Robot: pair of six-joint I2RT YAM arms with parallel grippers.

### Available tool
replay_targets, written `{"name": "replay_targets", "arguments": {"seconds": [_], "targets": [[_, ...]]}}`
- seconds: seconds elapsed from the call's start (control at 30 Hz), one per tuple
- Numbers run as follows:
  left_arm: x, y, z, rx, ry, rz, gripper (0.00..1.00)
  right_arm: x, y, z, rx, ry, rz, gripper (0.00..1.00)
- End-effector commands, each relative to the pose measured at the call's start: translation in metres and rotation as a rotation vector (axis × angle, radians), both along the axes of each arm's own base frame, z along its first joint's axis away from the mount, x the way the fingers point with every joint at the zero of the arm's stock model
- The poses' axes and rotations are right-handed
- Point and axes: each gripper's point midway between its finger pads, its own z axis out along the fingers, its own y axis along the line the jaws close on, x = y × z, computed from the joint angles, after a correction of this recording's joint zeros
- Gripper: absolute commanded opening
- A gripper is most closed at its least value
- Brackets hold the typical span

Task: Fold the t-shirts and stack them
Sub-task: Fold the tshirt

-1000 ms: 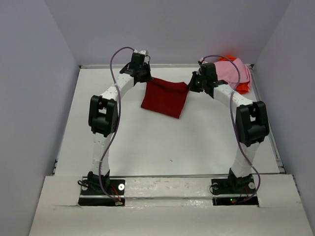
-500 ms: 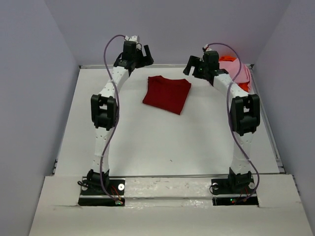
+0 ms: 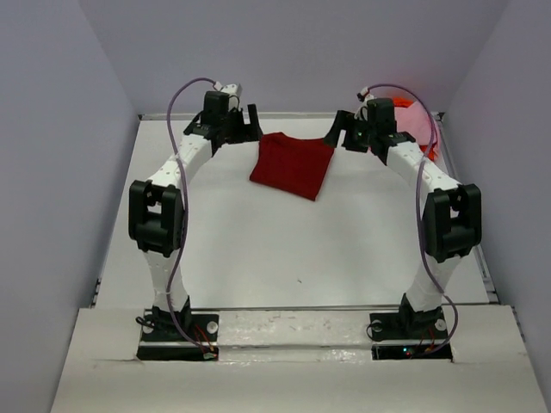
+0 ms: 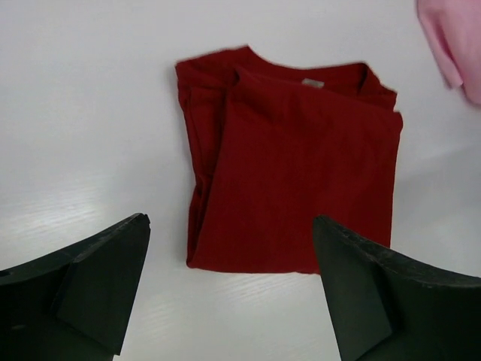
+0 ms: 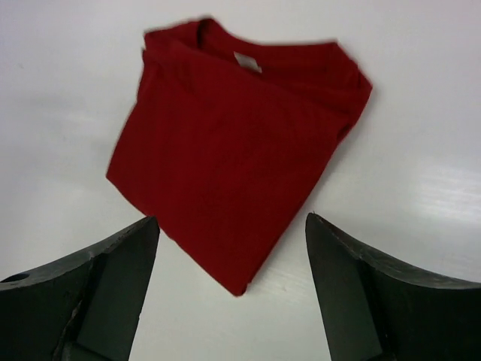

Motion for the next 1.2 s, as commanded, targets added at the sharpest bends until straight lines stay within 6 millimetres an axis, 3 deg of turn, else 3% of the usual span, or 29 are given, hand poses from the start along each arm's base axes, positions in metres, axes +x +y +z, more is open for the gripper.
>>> {"name": "replay_targets", "arguments": {"seconds": [0.0,0.1,0.2,0.23,0.3,0.4,0.47,0.53,0.57,0.6,0.7,0.83,0.87,1.0,1.17], "targets": [[-0.020,-0.024,-0.046,0.004,0.082,-0.095,0.97,-0.031,0.011,-0.058,0.024,0.178,0.009,0.83],[-0.016,-0.021,-0.081,0.041,0.137,-0.074,0.97,-0.031,0.008,-0.082,0.021,0.217,-0.027,0.83],[-0.008,-0.020,-0.093,0.069,0.161,-0.079,0.96,-0.024,0.008,-0.088,0.018,0.225,-0.034,0.83],[-0.009,-0.020,-0.111,0.085,0.201,-0.092,0.94,-0.018,0.009,-0.092,0.018,0.228,-0.038,0.83],[-0.005,-0.022,-0.126,0.090,0.215,-0.099,0.93,-0.013,0.011,-0.095,0.019,0.229,-0.037,0.83],[0.000,-0.021,-0.136,0.094,0.221,-0.088,0.90,-0.002,0.013,-0.100,0.018,0.229,-0.038,0.83],[-0.001,-0.026,-0.145,0.073,0.239,-0.098,0.80,0.004,0.013,-0.105,0.015,0.231,-0.042,0.83],[-0.003,-0.030,-0.148,0.043,0.256,-0.094,0.62,0.009,0.013,-0.103,0.010,0.219,-0.048,0.83],[-0.009,-0.030,-0.155,0.038,0.278,-0.084,0.56,0.011,0.013,-0.105,0.006,0.219,-0.051,0.83],[-0.009,-0.031,-0.149,0.021,0.260,-0.072,0.47,0.014,0.012,-0.107,0.001,0.219,-0.055,0.83],[-0.030,-0.032,-0.156,-0.039,0.300,-0.007,0.34,0.018,0.011,-0.110,-0.003,0.218,-0.065,0.83],[-0.070,-0.042,-0.173,-0.064,0.352,0.018,0.26,0.017,0.013,-0.110,0.006,0.223,-0.061,0.83],[-0.065,-0.047,-0.164,-0.080,0.318,0.018,0.24,0.016,0.013,-0.110,0.006,0.223,-0.061,0.83],[-0.092,-0.051,-0.171,-0.073,0.353,0.023,0.18,0.007,0.013,-0.112,0.007,0.232,-0.048,0.82],[-0.113,-0.044,-0.175,-0.062,0.369,0.054,0.17,-0.014,0.015,-0.113,0.030,0.242,-0.017,0.80]]}}
